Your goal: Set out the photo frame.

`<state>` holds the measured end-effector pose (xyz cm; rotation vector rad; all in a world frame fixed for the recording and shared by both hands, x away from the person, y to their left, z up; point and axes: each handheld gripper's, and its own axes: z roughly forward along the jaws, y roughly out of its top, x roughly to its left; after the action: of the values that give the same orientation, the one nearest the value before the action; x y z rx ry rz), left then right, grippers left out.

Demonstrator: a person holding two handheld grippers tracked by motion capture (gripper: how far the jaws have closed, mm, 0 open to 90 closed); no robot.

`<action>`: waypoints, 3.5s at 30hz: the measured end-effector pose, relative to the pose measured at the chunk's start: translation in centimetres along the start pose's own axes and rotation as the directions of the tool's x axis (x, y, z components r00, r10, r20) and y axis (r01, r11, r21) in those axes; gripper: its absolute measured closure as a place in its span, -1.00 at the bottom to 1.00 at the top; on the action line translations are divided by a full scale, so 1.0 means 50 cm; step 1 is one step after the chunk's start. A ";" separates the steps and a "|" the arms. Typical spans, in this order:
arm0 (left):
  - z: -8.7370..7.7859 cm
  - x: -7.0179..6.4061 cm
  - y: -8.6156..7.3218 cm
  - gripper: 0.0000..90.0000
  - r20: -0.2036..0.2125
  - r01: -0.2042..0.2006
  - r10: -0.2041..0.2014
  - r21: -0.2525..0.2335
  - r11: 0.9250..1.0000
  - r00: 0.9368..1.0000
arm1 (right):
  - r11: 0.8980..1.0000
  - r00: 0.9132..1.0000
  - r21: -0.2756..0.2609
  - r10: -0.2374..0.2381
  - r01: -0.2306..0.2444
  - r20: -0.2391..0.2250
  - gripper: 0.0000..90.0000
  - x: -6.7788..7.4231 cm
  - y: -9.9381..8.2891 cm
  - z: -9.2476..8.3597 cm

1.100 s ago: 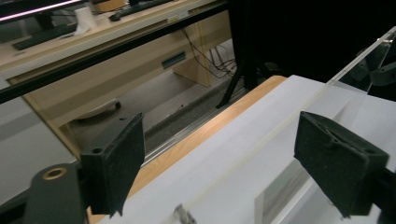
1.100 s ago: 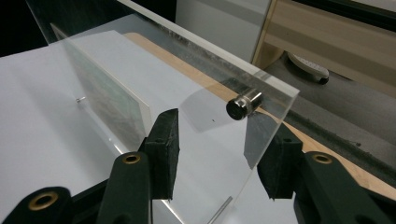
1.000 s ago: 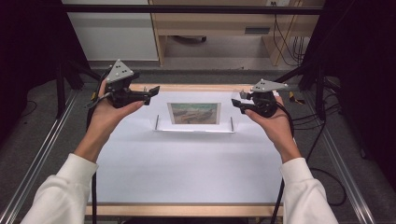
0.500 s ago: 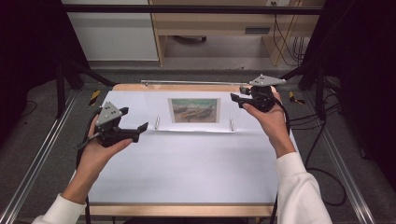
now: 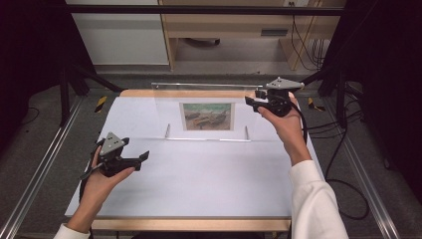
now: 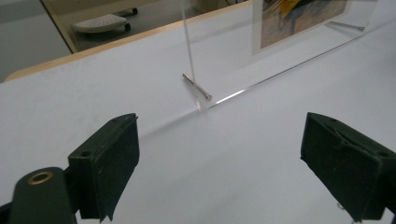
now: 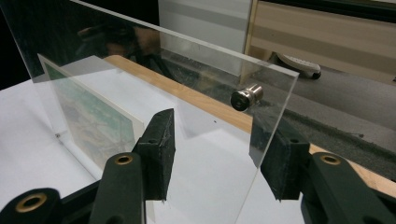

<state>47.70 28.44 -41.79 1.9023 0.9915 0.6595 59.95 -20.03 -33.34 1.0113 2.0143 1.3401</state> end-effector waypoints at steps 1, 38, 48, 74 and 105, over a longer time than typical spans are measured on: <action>0.002 0.002 -0.005 -0.74 0.011 0.017 -0.017 0.000 1.000 1.000 | 1.000 1.000 -0.001 -0.001 0.001 0.000 0.11 0.000 0.000 0.000; 0.021 0.034 -0.070 -0.75 -0.038 0.014 -0.011 0.086 0.996 0.999 | 1.000 0.996 0.026 0.005 -0.007 0.087 -0.53 0.006 0.009 0.030; 0.020 0.034 -0.069 -0.77 -0.040 0.021 -0.018 0.088 0.996 0.999 | 0.999 0.992 0.042 -0.035 0.031 0.118 -0.77 0.013 0.010 0.011; 0.022 0.032 -0.072 -0.80 -0.030 0.024 -0.021 0.105 0.994 0.999 | 0.992 0.977 0.125 -0.030 0.004 0.212 -0.89 0.028 -0.014 -0.066; 0.024 0.025 -0.072 -0.90 -0.030 0.018 -0.015 0.119 0.993 0.999 | 0.986 0.982 0.155 0.031 -0.060 0.184 -0.91 0.070 -0.106 -0.160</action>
<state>47.91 30.06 -45.41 1.9909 1.0856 0.6320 50.30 -22.79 -35.27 1.2128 1.9949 1.0788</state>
